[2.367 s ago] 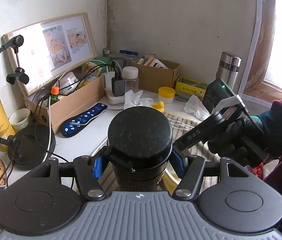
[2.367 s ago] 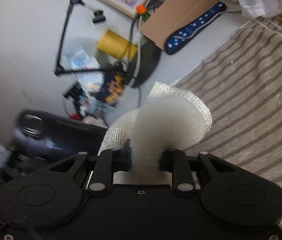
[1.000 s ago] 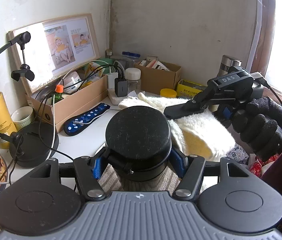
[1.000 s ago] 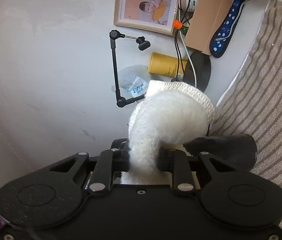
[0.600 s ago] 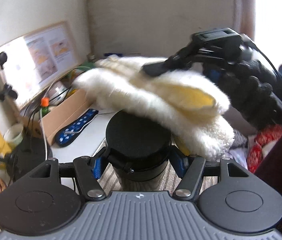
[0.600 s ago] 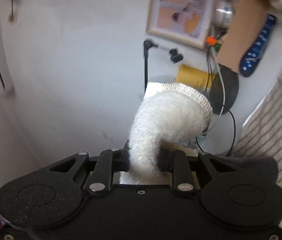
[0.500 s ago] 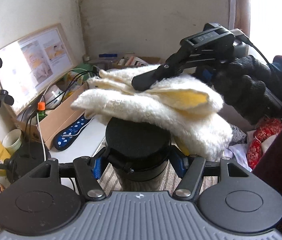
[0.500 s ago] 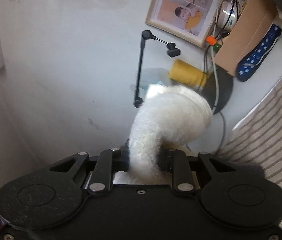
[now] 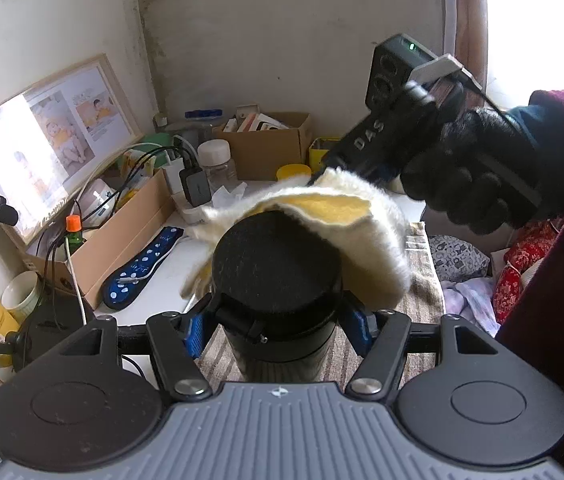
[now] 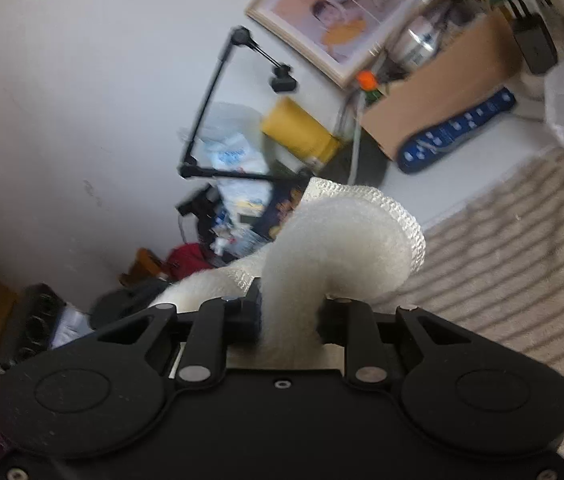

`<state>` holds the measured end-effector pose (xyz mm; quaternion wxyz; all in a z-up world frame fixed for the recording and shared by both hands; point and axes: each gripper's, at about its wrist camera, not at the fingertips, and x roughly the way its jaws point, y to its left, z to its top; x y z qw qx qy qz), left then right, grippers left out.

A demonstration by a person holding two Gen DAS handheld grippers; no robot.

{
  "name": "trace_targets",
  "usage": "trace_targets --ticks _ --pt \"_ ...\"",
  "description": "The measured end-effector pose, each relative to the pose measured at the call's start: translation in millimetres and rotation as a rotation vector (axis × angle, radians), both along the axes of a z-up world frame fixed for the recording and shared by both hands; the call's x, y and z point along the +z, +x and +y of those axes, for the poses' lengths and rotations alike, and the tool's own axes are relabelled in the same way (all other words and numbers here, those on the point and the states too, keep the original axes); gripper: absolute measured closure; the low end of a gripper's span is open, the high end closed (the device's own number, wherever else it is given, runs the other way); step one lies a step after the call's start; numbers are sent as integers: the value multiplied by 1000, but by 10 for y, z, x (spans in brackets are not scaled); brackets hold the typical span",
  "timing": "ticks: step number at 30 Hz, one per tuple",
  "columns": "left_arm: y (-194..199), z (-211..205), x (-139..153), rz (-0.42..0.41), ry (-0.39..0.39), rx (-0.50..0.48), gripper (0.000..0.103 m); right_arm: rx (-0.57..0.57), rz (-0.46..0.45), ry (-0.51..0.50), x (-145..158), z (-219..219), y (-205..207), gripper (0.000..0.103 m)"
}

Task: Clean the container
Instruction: 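Wipe the cloth down the black bottle's side with the right gripper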

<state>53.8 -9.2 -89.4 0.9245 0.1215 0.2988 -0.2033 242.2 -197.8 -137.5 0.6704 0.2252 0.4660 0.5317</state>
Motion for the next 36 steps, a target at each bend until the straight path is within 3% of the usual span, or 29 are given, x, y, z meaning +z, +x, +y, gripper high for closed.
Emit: trace_targets --ticks 3,10,17,21,33,36 --pt "17 16 0 3 -7 12 39 -14 73 35 -177 -44 41 82" --pt "65 9 1 9 -16 44 39 -13 132 -45 -572 8 109 82" --pt "142 23 9 26 -46 114 39 42 63 -223 -886 153 101 82" --pt "198 21 8 39 -68 167 39 110 -28 -308 -922 269 40 82" --pt "434 -88 46 152 -165 464 38 215 -129 -328 -887 324 74 82" --pt "413 -99 59 132 -124 414 38 231 -133 -318 -863 311 74 82"
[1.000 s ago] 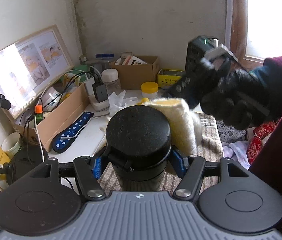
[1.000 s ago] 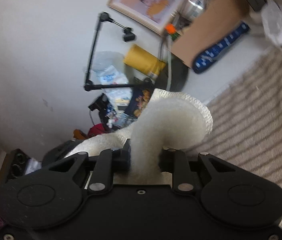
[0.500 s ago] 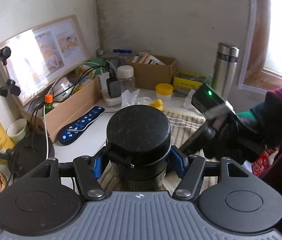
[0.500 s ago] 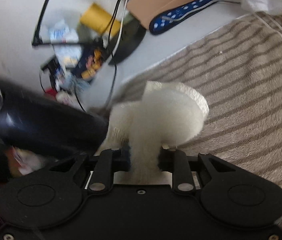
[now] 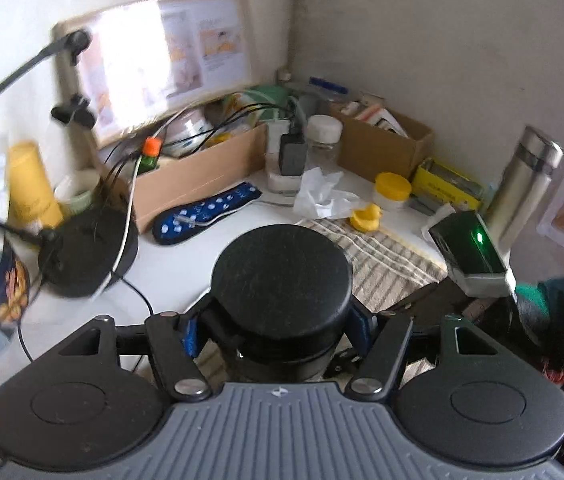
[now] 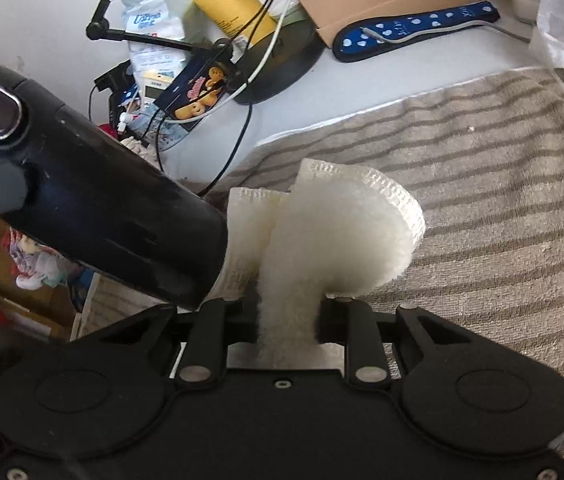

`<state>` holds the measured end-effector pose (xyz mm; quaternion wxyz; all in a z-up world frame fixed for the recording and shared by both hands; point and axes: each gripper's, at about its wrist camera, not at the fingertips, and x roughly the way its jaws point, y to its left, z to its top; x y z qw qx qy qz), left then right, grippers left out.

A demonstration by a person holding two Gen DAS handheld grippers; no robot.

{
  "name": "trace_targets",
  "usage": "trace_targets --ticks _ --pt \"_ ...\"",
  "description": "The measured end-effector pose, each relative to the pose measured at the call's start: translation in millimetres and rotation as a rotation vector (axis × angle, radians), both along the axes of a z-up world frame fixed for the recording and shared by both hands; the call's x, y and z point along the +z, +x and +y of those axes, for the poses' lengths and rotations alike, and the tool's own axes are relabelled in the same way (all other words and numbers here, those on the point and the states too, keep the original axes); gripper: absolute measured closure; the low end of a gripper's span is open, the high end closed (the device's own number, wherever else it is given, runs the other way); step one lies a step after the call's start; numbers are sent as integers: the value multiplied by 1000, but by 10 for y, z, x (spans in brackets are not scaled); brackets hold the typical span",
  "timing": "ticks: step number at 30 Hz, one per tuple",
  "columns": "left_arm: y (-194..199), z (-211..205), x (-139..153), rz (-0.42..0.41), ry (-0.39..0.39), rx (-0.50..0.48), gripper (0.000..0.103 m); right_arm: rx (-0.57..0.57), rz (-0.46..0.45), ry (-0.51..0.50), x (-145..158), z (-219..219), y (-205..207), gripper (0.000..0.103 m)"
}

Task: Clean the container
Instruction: 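Wipe the cloth down the black bottle's side with the right gripper, then drape the cloth over the bottle lid and rub with the right gripper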

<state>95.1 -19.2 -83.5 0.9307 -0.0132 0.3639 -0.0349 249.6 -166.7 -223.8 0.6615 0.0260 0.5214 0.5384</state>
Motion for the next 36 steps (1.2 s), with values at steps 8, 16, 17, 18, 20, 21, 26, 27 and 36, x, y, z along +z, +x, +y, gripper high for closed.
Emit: trace_targets --ticks 8,16,17,18,20,21,26,27,36 --pt "63 133 13 -19 79 -492 38 -132 165 192 127 -420 152 82" --pt "116 43 6 17 87 -300 35 -225 221 374 342 -580 78 82" --pt "93 42 -2 23 68 -257 35 -229 220 383 359 -583 64 82" --pt "66 38 -3 29 46 -214 35 -231 216 385 374 -577 44 82" --pt "31 36 6 42 19 -137 35 -236 209 381 385 -569 18 82" --pt "15 49 8 47 11 -101 35 -241 212 381 382 -569 14 82" --pt "-45 167 39 5 -12 -97 39 -242 222 384 403 -574 -33 82" --pt "-45 199 36 0 -15 -108 39 -232 218 381 417 -561 -43 82" --pt "-112 227 -35 -51 -1 -255 40 -210 213 502 711 -734 1 82"
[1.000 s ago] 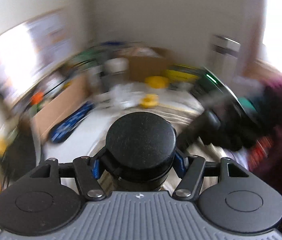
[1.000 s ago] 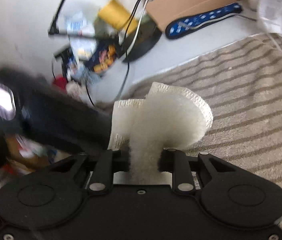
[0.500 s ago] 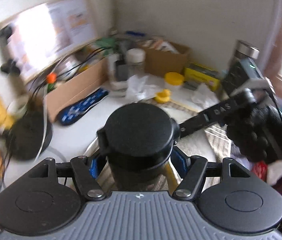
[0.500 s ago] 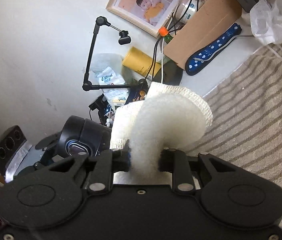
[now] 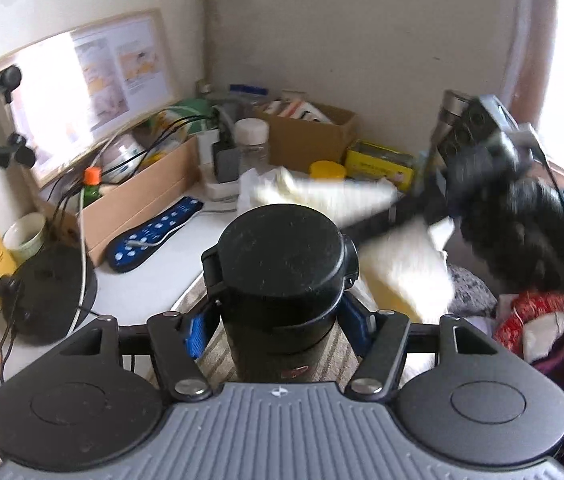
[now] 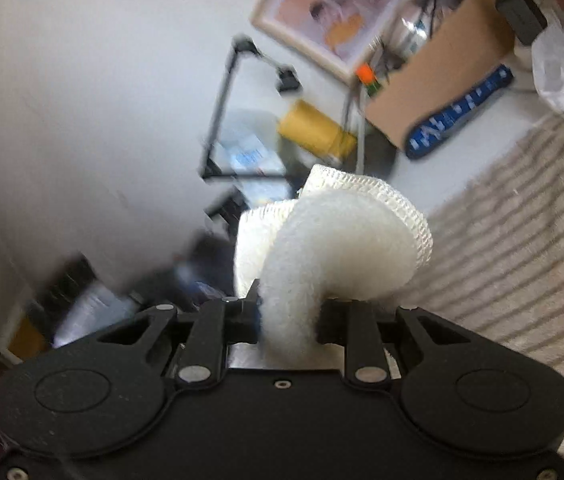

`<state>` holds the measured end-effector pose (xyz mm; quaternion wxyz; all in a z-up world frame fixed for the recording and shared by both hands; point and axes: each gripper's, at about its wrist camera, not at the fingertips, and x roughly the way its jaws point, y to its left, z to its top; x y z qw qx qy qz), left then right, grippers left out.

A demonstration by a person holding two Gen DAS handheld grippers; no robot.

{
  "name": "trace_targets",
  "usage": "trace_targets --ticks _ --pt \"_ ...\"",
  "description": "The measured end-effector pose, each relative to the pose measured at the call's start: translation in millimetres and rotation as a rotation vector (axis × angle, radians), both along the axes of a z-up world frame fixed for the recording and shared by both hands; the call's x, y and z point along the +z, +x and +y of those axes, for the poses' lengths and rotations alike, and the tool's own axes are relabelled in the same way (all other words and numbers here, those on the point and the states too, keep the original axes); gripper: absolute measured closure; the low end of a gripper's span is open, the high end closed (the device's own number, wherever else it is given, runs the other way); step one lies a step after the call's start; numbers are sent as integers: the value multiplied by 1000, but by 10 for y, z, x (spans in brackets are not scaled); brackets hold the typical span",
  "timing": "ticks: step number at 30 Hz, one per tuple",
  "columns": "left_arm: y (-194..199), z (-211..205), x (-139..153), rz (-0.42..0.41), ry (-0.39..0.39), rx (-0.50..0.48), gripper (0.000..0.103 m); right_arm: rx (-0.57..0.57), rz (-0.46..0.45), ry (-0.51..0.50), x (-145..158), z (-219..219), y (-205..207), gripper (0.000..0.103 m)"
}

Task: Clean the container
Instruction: 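Drape the cloth over the bottle lid and rub with the right gripper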

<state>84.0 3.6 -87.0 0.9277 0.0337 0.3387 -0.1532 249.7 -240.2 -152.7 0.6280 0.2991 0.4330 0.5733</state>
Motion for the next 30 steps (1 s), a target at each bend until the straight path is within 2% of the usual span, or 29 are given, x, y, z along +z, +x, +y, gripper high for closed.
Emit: trace_targets --ticks 7,10,21,30 --pt "-41 0 -32 -21 1 -49 40 4 80 215 222 -65 3 82" --pt "-56 -4 -46 -32 2 -60 40 13 79 155 179 39 -12 82" --pt "-109 54 -66 -48 -13 -40 40 -7 88 32 -1 164 -39 81" --pt "-155 156 -52 -30 -38 22 39 32 33 -169 -282 347 -95 81"
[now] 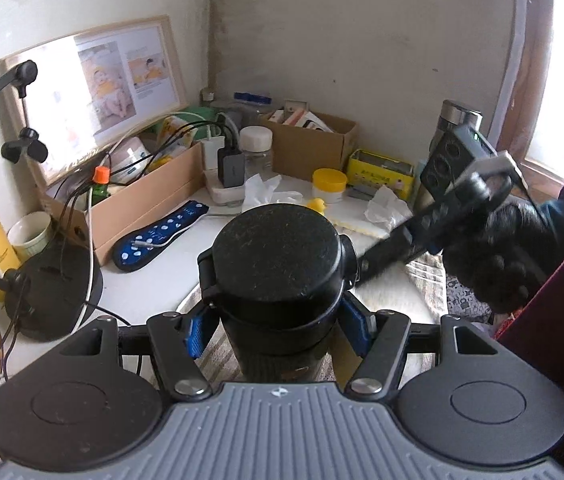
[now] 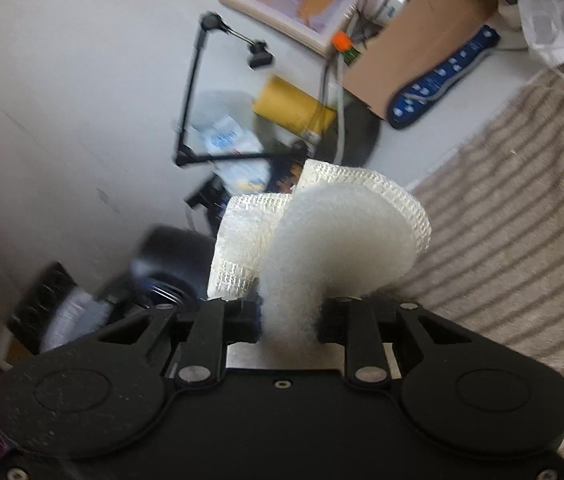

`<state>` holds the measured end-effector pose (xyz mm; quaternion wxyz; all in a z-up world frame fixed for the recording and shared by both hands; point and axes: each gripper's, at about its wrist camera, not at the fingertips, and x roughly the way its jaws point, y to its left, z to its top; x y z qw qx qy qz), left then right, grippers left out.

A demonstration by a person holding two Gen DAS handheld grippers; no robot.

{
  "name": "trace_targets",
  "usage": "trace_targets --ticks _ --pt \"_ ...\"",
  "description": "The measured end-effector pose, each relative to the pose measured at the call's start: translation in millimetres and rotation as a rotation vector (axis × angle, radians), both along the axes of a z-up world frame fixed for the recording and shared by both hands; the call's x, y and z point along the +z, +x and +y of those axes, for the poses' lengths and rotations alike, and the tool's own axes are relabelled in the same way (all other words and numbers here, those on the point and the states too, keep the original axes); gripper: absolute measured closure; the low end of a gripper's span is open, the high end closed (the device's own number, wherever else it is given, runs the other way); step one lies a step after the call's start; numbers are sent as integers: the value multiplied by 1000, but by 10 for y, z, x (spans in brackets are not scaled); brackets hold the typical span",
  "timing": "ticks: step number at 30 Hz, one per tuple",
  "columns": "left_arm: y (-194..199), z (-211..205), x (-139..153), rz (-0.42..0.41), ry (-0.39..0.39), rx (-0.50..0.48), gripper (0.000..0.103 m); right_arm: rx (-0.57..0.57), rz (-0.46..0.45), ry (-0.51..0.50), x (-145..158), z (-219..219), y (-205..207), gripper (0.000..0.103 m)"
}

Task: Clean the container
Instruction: 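Drape the cloth over the bottle lid and rub with the right gripper, then wipe the cloth along the bottle's side with the right gripper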

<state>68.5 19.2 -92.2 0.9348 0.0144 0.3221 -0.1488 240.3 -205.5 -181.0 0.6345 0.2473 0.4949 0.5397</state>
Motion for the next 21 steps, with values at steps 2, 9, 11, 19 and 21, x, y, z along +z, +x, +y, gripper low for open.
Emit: trace_targets --ticks 2,9,11,19,21 --pt "5 0 2 1 -1 6 39 3 -14 -44 -68 35 16 82" --pt "9 -98 4 -11 38 -14 39 25 -74 -218 -310 142 76 81" --pt "6 -127 2 -17 50 -24 39 36 -101 -266 -369 190 87 81" --pt "24 -204 8 -16 80 -40 39 111 -319 -396 -415 396 9 82" --pt "25 -213 16 -12 85 -44 39 139 -381 -418 -374 440 -33 82"
